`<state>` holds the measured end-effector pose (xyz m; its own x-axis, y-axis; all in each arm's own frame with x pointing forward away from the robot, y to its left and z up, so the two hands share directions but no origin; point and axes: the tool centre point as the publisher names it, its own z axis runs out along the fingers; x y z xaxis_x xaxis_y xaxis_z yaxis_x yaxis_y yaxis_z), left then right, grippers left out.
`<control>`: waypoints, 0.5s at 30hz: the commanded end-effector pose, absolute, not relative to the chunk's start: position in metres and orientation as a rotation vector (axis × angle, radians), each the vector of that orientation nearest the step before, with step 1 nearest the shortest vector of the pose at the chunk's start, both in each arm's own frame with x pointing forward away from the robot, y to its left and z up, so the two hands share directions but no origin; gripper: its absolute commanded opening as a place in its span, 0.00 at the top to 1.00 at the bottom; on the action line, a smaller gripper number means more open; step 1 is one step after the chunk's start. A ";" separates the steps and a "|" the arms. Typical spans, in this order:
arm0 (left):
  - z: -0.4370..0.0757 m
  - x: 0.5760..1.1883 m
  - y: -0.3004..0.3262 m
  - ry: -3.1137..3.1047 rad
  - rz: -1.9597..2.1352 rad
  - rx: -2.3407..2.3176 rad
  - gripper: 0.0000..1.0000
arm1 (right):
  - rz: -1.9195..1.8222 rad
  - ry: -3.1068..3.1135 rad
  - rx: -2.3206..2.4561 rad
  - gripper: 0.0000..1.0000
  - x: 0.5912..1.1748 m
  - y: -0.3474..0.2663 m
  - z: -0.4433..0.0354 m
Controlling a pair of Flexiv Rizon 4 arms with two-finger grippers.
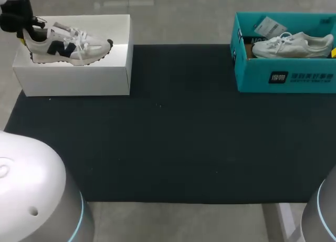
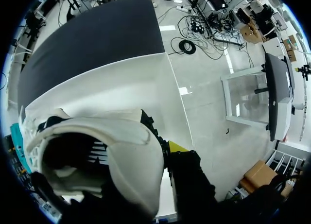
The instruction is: Take the shoe out of the shoebox, open the shoe tongue, remove and reinsert the insole, then place the shoe into the shoebox
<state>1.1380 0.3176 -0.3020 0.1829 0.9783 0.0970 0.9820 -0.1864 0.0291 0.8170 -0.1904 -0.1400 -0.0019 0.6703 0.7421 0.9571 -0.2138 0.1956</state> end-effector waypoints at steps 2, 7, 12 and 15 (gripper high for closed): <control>-0.319 1.130 0.314 -1.987 -0.210 -2.422 1.00 | -1.065 -1.681 -1.916 0.00 0.817 -0.190 -0.140; -0.331 1.119 0.311 -1.990 -0.282 -2.431 1.00 | -1.065 -1.681 -1.916 0.00 0.817 -0.190 -0.140; -0.344 1.106 0.308 -1.983 -0.228 -2.408 1.00 | -1.065 -1.681 -1.916 0.00 0.817 -0.190 -0.140; -0.348 1.099 0.306 -1.984 -0.209 -2.398 1.00 | -1.065 -1.681 -1.916 0.00 0.817 -0.190 -0.140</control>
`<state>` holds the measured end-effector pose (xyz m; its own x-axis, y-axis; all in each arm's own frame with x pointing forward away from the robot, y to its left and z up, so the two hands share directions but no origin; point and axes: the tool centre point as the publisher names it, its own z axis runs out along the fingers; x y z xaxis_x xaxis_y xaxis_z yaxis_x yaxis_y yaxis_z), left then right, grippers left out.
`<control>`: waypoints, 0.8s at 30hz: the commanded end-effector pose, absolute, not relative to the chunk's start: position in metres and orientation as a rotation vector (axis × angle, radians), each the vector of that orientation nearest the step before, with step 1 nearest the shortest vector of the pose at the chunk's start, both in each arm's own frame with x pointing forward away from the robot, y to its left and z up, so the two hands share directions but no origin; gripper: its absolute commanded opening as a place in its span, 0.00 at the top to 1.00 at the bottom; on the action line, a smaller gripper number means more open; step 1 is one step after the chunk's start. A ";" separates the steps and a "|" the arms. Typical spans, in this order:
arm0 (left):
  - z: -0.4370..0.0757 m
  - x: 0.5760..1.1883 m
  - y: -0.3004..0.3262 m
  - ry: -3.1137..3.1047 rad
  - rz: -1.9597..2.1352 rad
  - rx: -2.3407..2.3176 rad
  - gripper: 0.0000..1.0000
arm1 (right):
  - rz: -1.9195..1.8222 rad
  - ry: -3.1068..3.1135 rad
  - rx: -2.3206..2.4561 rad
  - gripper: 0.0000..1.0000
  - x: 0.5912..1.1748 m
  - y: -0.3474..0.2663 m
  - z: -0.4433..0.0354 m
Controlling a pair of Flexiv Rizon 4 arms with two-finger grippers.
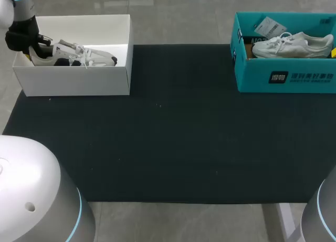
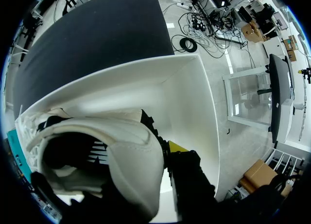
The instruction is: Take the shoe out of the shoebox, open the shoe tongue, remove and reinsert the insole, then place the shoe into the shoebox
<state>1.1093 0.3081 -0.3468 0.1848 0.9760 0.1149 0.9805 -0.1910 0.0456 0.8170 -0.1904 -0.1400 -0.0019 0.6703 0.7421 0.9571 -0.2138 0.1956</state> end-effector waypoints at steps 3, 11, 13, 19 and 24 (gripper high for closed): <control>-0.354 1.094 0.305 -1.995 -0.196 -2.376 1.00 | -1.065 -1.681 -1.916 0.00 0.817 -0.190 -0.140; -0.372 1.095 0.311 -1.993 -0.183 -2.338 1.00 | -1.065 -1.681 -1.916 0.00 0.817 -0.190 -0.140; -0.375 1.097 0.310 -1.981 -0.166 -2.343 1.00 | -1.065 -1.681 -1.916 0.00 0.817 -0.190 -0.140; -0.386 1.101 0.308 -1.952 -0.154 -2.343 1.00 | -1.065 -1.681 -1.916 0.00 0.817 -0.190 -0.140; -0.389 1.105 0.307 -1.958 -0.120 -2.339 0.51 | -1.065 -1.681 -1.916 0.00 0.817 -0.190 -0.140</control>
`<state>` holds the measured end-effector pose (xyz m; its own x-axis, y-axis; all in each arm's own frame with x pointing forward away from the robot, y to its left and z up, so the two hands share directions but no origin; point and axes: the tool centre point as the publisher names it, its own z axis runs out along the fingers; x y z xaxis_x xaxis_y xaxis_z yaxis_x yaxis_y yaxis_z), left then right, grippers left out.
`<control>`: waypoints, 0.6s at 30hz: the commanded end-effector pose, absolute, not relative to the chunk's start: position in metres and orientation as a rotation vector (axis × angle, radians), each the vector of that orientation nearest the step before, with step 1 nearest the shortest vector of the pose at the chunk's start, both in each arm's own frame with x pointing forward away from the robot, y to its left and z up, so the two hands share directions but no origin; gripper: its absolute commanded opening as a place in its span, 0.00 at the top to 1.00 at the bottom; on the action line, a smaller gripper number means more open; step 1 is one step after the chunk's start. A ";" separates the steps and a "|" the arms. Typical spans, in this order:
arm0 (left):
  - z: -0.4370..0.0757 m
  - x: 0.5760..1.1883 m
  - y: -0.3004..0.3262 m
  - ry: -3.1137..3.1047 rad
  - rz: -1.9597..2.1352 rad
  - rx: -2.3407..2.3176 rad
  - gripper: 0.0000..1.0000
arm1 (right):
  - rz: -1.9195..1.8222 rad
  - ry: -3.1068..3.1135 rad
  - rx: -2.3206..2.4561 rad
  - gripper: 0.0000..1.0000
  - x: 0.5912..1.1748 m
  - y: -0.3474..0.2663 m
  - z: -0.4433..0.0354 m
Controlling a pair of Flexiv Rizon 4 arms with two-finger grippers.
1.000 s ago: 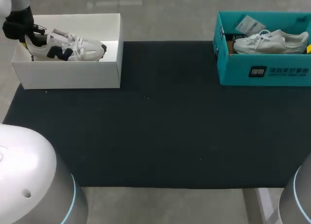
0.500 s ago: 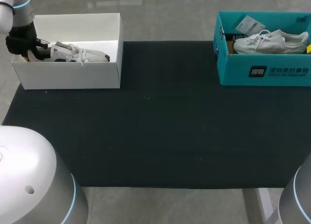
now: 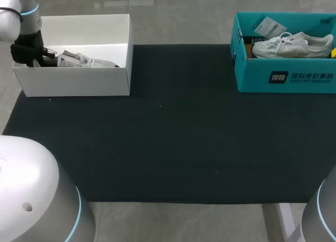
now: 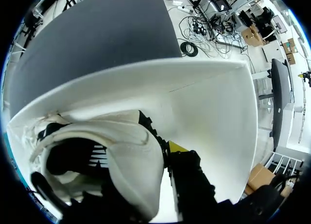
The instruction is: Take the shoe out of the shoebox, open the shoe tongue, remove and reinsert the insole, then place the shoe into the shoebox
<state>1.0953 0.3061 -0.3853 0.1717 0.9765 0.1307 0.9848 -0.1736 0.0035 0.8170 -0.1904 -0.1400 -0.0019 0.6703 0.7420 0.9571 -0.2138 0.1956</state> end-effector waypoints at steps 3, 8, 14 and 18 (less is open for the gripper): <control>-0.390 1.102 0.304 -1.943 -0.111 -2.353 0.00 | -1.065 -1.681 -1.916 0.00 0.817 -0.190 -0.140; -0.379 1.092 0.301 -1.956 -0.089 -2.370 0.00 | -1.065 -1.681 -1.916 0.00 0.817 -0.190 -0.140; -0.351 1.081 0.293 -2.013 -0.070 -2.384 0.00 | -1.065 -1.681 -1.916 0.00 0.817 -0.190 -0.140; -0.328 1.077 0.286 -2.081 -0.056 -2.343 0.00 | -1.065 -1.681 -1.916 0.00 0.817 -0.190 -0.140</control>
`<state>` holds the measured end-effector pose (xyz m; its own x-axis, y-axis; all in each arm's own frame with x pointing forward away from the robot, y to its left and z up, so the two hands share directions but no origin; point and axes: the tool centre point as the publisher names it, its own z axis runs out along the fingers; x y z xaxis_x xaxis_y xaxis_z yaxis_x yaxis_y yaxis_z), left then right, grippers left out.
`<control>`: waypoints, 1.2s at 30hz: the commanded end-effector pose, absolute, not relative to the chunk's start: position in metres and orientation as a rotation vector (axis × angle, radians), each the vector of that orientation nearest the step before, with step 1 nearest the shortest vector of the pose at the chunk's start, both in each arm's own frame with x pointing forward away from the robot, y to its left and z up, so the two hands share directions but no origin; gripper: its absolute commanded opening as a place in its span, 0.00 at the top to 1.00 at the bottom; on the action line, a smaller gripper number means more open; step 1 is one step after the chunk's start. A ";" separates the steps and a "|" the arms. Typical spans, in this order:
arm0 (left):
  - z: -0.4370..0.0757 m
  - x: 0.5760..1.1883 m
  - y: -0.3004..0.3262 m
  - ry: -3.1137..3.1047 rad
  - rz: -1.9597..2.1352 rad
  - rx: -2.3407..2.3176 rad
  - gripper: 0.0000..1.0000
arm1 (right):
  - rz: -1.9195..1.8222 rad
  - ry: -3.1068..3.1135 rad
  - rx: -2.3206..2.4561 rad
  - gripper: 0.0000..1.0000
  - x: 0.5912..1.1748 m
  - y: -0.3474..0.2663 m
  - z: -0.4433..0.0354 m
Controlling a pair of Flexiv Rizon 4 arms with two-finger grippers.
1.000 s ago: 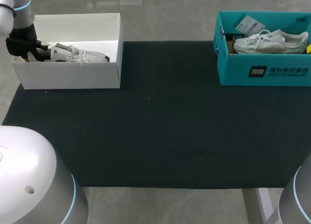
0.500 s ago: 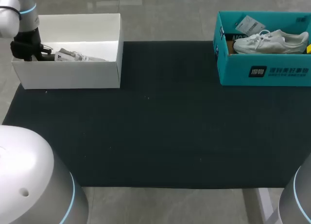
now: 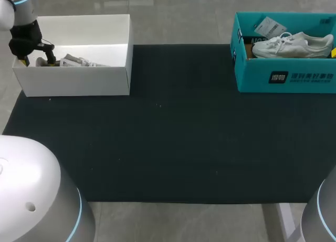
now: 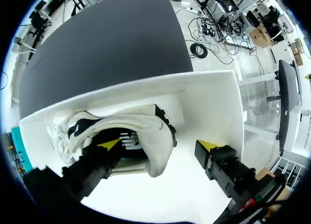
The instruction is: Take the shoe out of the shoebox, open the shoe tongue, remove and reinsert the insole, then place the shoe into the shoebox
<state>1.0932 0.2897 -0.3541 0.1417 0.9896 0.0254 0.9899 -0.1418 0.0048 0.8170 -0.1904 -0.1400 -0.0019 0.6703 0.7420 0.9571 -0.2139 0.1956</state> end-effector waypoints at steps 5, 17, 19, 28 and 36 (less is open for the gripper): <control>-0.303 1.081 0.280 -2.193 0.011 -2.273 0.00 | -1.065 -1.681 -1.916 0.00 0.817 -0.190 -0.140; -0.239 1.092 0.273 -2.228 0.028 -2.341 0.00 | -1.065 -1.681 -1.916 0.00 0.817 -0.190 -0.140; -0.230 1.097 0.273 -2.221 0.041 -2.346 0.00 | -1.065 -1.681 -1.916 0.00 0.817 -0.190 -0.140; -0.198 1.103 0.270 -2.229 0.037 -2.349 0.00 | -1.065 -1.681 -1.916 0.00 0.817 -0.190 -0.140; -0.199 1.091 0.267 -2.211 0.091 -2.333 0.00 | -1.032 -1.758 -1.977 0.00 0.842 -0.212 -0.150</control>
